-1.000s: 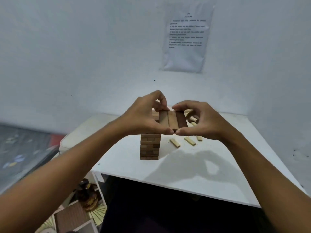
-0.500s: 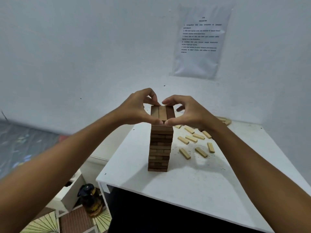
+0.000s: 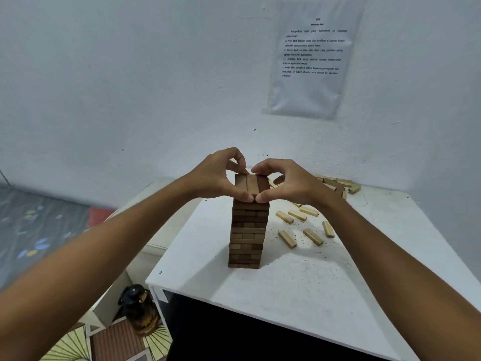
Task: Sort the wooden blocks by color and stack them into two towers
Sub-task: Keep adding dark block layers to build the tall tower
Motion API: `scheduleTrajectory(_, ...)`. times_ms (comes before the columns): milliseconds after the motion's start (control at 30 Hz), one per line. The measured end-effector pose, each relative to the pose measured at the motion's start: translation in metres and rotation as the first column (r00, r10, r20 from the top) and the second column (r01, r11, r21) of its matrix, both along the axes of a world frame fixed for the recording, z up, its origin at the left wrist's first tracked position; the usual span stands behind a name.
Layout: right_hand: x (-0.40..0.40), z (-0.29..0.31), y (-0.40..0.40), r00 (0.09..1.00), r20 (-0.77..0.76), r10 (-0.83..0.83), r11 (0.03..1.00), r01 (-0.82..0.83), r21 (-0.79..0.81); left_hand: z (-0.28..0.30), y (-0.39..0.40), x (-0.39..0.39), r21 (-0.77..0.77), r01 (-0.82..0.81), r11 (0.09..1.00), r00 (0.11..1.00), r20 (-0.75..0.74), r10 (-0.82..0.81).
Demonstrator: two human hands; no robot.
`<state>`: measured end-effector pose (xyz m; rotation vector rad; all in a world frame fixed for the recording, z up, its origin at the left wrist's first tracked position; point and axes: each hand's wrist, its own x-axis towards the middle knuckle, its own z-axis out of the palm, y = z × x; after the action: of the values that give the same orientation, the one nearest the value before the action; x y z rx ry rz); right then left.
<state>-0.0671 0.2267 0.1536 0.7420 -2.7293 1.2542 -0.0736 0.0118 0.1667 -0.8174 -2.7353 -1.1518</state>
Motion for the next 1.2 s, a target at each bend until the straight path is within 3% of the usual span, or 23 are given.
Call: scheduleTrajectory(1200, -0.006, -0.012, 0.003, 0.998, 0.054, 0.024, 1.0, -0.024, -0.007, -0.011, -0.001, -0.003, -0.004, 0.02, 1.0, 0.999, 0.031, -0.02)
